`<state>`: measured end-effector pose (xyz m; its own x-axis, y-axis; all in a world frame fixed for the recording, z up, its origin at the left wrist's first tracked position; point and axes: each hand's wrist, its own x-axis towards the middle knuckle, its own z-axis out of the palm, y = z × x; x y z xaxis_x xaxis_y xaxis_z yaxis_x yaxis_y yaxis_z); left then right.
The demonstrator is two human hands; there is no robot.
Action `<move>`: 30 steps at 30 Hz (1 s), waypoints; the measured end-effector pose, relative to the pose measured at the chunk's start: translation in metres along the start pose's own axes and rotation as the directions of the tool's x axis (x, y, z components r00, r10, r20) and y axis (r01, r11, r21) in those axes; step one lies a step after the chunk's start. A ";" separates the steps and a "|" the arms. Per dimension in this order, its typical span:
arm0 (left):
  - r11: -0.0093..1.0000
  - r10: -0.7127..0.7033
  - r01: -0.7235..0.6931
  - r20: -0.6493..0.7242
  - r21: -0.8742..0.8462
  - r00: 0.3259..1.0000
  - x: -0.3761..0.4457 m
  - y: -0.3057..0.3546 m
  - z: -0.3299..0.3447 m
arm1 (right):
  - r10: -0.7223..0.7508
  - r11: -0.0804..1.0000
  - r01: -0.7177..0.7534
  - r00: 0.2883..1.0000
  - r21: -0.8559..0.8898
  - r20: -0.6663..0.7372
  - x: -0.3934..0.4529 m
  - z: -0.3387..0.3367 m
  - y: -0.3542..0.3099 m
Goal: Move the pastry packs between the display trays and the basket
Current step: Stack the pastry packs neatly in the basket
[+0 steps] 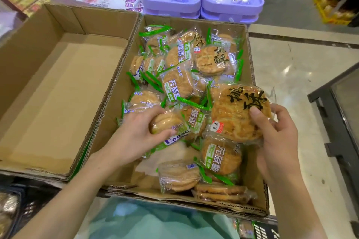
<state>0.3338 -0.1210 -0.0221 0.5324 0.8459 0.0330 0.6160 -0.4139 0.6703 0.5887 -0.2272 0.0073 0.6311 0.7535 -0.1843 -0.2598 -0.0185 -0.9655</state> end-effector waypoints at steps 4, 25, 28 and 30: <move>0.852 -0.332 0.165 -0.268 -0.497 0.905 -0.023 0.007 -0.028 | -0.003 1.000 0.002 0.999 0.007 0.053 -0.003 0.020 -0.006; 0.511 -0.859 -0.303 -0.492 -0.804 -0.142 -0.461 -0.171 -0.173 | 0.223 0.965 0.034 0.413 -0.259 0.883 -0.310 0.373 0.136; 0.531 -0.838 -0.307 -0.436 -0.790 -0.328 -0.523 -0.201 -0.177 | 0.270 0.946 0.095 0.304 -0.311 0.914 -0.365 0.416 0.177; 0.538 -0.815 -0.319 -0.384 -0.780 -0.434 -0.552 -0.221 -0.175 | 0.327 0.920 0.145 0.231 -0.364 0.916 -0.391 0.441 0.204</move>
<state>-0.1983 -0.4377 -0.0587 -0.9560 0.0993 -0.2761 -0.2920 -0.2302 0.9283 -0.0336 -0.2356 -0.0365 -0.6089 0.7704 -0.1891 0.1191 -0.1469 -0.9820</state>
